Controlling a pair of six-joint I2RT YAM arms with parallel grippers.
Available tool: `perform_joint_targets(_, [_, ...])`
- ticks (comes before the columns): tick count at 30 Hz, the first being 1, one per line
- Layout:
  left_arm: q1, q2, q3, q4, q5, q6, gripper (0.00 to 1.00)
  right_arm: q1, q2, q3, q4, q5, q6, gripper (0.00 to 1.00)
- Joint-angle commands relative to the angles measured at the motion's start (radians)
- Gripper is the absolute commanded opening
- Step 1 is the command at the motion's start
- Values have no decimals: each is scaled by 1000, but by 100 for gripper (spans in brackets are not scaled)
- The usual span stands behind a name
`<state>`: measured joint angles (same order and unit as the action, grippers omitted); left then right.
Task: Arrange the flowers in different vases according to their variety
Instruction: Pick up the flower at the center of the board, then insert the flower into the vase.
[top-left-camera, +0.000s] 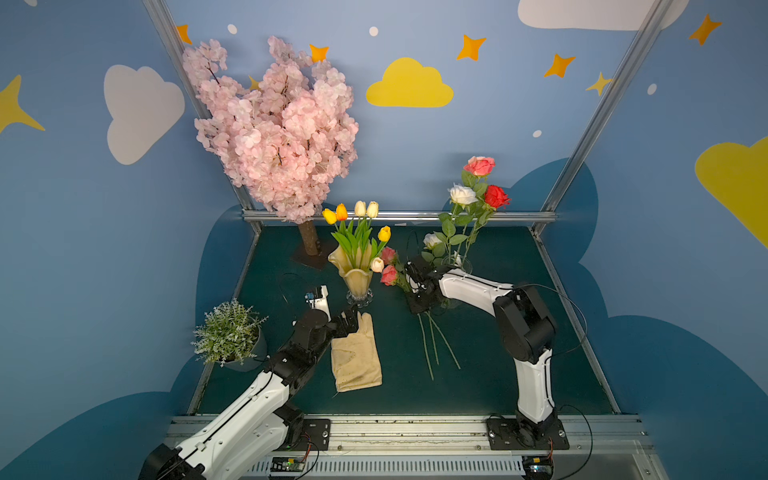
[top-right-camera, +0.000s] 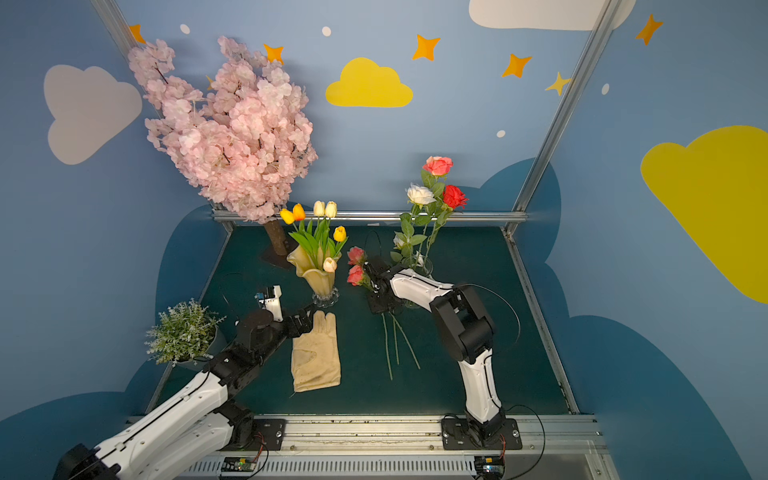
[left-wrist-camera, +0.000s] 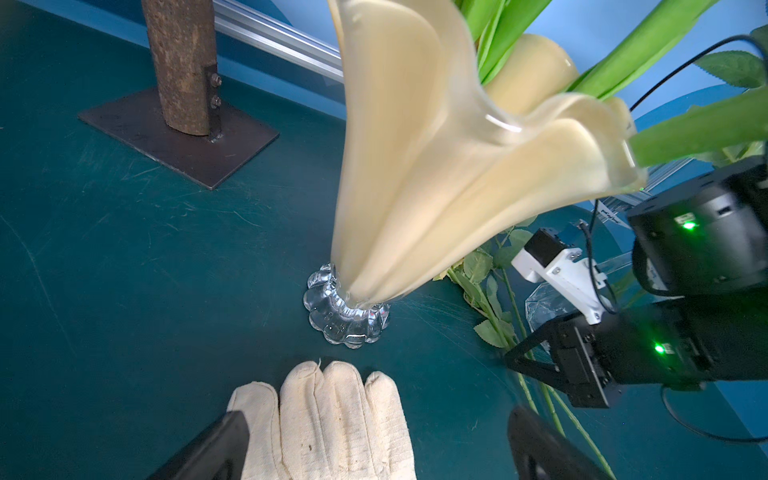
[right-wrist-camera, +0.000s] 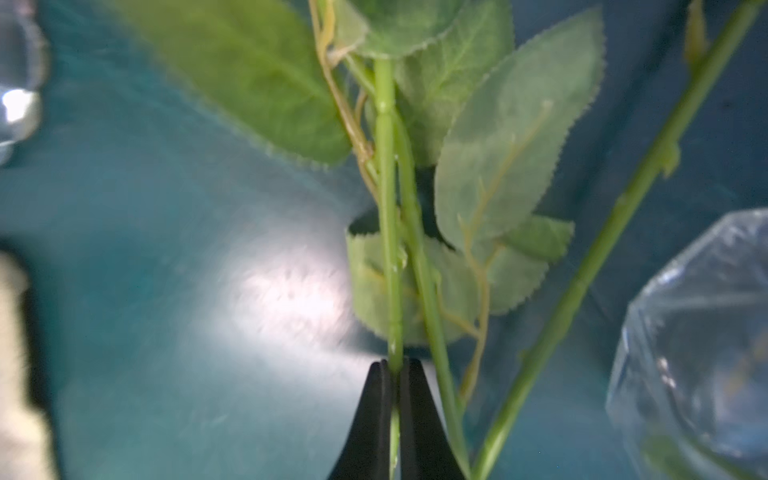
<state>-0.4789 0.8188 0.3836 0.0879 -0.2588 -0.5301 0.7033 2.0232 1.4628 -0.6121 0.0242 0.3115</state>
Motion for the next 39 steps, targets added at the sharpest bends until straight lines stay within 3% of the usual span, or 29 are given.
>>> perform_joint_targets(1, [-1,-11,28,19,2,8,100,12,-148,-42,95,-5,22,0])
perform_joint_targets(15, [-1,-40,21,13,0,11,100,15,-580,-264,332,64,27,0])
perform_joint_targets(19, [-1,-51,15,19,17,9,100,13,-723,-316,430,165,47,0])
perform_joint_targets(24, [-1,-69,6,21,13,3,100,1,-881,-399,660,245,-137,0])
perform_joint_targets(31, [-1,-84,0,22,10,4,100,-66,-931,-339,782,337,-318,0])
perform_joint_targets(39, [-1,-83,-4,26,8,5,100,-158,-843,-288,950,365,-434,0])
